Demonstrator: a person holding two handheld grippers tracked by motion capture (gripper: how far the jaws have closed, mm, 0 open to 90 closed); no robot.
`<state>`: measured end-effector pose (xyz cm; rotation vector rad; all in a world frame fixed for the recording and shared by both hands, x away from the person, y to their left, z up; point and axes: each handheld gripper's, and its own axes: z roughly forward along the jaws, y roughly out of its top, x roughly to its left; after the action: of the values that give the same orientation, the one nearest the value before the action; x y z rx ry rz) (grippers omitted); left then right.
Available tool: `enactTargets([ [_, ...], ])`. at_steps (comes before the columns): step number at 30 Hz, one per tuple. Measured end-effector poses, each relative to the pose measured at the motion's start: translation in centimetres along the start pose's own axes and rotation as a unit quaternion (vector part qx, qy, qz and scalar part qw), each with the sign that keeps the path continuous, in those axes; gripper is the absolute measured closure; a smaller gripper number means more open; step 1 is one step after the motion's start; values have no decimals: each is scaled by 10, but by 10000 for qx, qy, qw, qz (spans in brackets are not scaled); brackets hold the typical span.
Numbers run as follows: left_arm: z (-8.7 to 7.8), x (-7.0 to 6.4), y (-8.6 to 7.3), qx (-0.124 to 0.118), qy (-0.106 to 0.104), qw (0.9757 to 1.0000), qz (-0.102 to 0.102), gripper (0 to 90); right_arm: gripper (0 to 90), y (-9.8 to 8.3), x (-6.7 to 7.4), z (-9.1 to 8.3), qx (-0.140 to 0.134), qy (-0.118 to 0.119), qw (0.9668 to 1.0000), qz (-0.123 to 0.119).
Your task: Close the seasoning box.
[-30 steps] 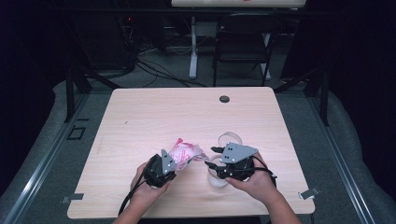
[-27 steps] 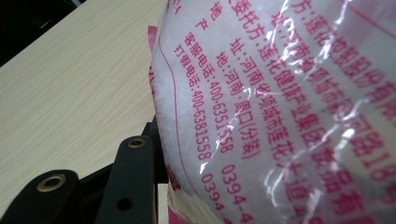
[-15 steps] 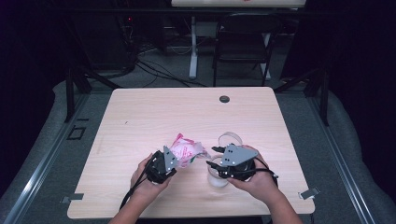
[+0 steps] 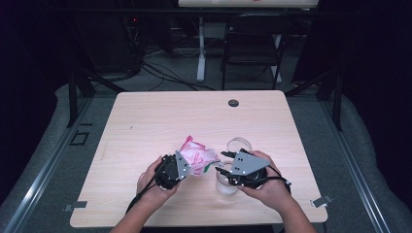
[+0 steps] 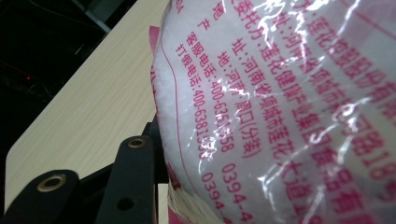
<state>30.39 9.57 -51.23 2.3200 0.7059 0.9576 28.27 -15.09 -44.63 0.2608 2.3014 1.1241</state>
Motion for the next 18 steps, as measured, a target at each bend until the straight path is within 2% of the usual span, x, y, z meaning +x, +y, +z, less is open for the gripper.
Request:
enactTargets([
  [4, 1, 0, 2, 30, -20, 10000, -28, 595, 525, 1, 0, -1, -12, 4, 9999, -102],
  [18, 6, 0, 6, 99, 1, 9998, 161, 596, 573, 15, 3, 3, 14, 18, 9980, -629],
])
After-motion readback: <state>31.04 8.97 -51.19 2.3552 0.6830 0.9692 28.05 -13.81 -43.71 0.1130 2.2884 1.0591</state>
